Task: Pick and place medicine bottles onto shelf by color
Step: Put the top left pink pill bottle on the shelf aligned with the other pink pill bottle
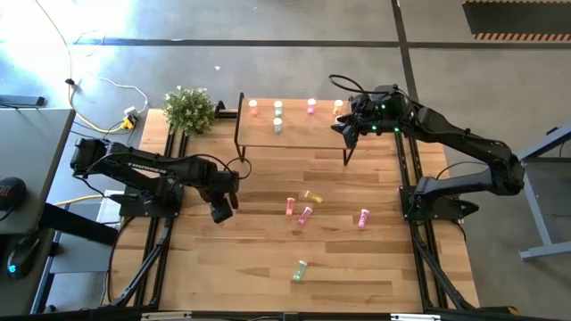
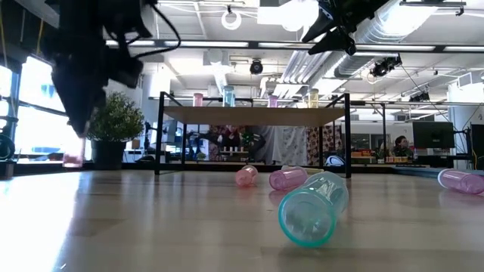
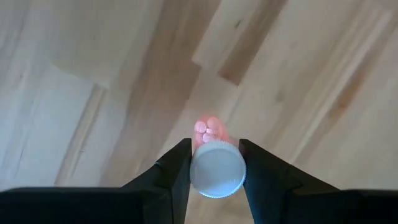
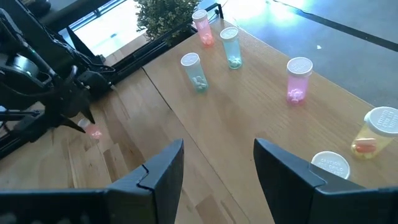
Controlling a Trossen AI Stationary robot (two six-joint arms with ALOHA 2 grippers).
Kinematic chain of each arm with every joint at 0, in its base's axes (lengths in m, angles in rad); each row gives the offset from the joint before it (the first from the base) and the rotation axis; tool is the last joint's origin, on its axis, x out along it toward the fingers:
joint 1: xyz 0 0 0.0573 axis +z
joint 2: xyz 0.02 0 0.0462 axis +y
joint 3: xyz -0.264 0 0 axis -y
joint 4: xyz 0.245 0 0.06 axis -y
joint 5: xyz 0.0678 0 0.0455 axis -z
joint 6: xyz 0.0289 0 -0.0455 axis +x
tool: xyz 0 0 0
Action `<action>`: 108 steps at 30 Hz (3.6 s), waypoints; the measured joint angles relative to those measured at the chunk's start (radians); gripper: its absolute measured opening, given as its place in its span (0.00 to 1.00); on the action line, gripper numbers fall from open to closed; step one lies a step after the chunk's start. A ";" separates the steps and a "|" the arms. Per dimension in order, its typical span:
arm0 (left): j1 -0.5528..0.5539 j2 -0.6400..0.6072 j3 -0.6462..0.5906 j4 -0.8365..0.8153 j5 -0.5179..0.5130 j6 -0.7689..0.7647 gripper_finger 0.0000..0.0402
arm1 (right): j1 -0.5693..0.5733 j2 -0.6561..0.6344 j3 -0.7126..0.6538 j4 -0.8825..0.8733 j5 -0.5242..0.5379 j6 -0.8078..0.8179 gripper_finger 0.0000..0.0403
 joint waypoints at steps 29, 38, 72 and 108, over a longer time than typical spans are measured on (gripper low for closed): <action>0.617 0.001 0.720 -0.212 -0.178 0.699 0.29 | 0.000 0.000 0.000 -0.099 0.161 0.187 0.46; 0.674 0.120 0.860 -0.180 -0.185 0.843 0.29 | 0.000 0.000 0.000 -0.052 0.165 0.215 0.46; 0.600 0.523 1.039 -0.406 -0.127 0.881 0.29 | 0.000 0.000 0.000 -0.035 0.183 0.176 0.46; 0.592 0.555 1.037 -0.393 -0.167 0.888 0.37 | 0.000 0.000 0.000 -0.049 0.182 0.176 0.46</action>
